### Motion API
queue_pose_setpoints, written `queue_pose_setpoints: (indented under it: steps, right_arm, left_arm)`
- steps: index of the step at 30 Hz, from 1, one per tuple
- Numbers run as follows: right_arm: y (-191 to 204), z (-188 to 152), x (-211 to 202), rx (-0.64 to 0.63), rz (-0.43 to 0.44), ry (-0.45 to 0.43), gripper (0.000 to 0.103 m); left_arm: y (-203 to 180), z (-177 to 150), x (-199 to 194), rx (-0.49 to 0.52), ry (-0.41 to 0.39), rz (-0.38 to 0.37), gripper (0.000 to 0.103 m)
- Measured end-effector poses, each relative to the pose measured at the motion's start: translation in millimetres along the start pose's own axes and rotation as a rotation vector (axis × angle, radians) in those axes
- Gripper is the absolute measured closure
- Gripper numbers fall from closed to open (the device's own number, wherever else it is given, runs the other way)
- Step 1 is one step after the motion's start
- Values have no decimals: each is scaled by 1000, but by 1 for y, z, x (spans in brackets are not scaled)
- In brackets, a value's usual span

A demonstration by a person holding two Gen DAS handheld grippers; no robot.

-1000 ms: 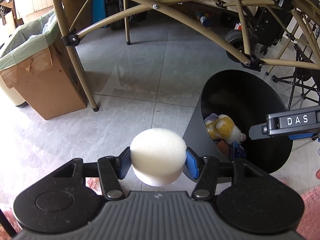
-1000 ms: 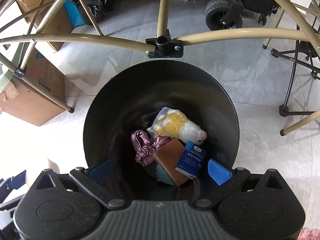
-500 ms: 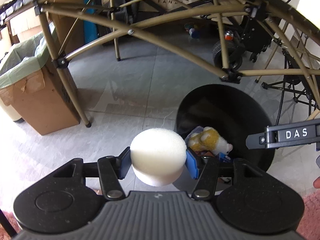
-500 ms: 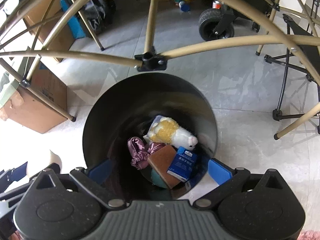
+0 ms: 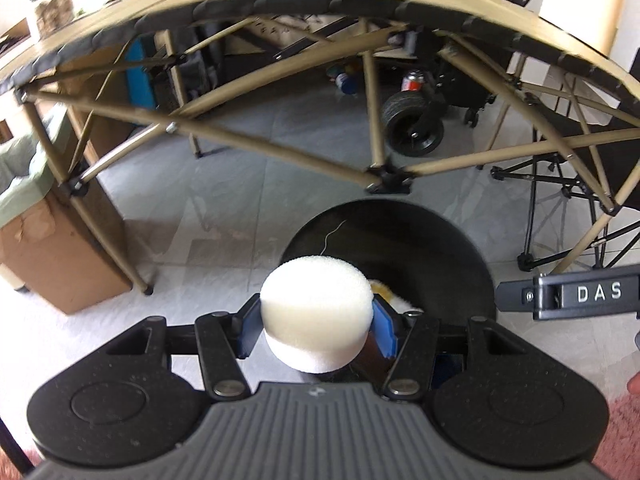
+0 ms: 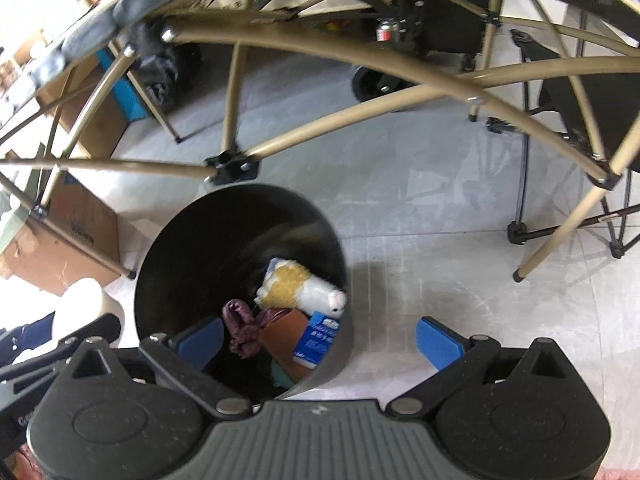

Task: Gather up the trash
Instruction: 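Withdraw the right gripper while moving the left gripper with the sponge over the bin, then open the left gripper over the bin to drop the white sponge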

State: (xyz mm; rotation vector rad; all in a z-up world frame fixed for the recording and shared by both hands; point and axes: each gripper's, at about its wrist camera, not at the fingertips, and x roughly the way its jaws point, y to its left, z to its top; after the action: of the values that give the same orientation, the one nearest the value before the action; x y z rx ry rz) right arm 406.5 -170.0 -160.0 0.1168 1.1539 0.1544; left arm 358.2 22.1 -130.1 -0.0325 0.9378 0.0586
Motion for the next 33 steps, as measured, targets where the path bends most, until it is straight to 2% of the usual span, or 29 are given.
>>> queue_pose_setpoints:
  steps: [9,17,25,33]
  right_arm:
    - [-47,4,-28,96,-24,-82,0]
    - [-85,1,-28,170,-64,-81,0]
    - [-99,-6,-26,185,-68,-69,0]
    - [-103,-8,-23,192,-69,-57,0]
  left_arm:
    - [-37,15,4,40,3,-44,47]
    - [-61,24,20,67,64,-40,47]
    - [-74,24,44,48,169,-47,47]
    - [-79,19,56,41,218,-38,45]
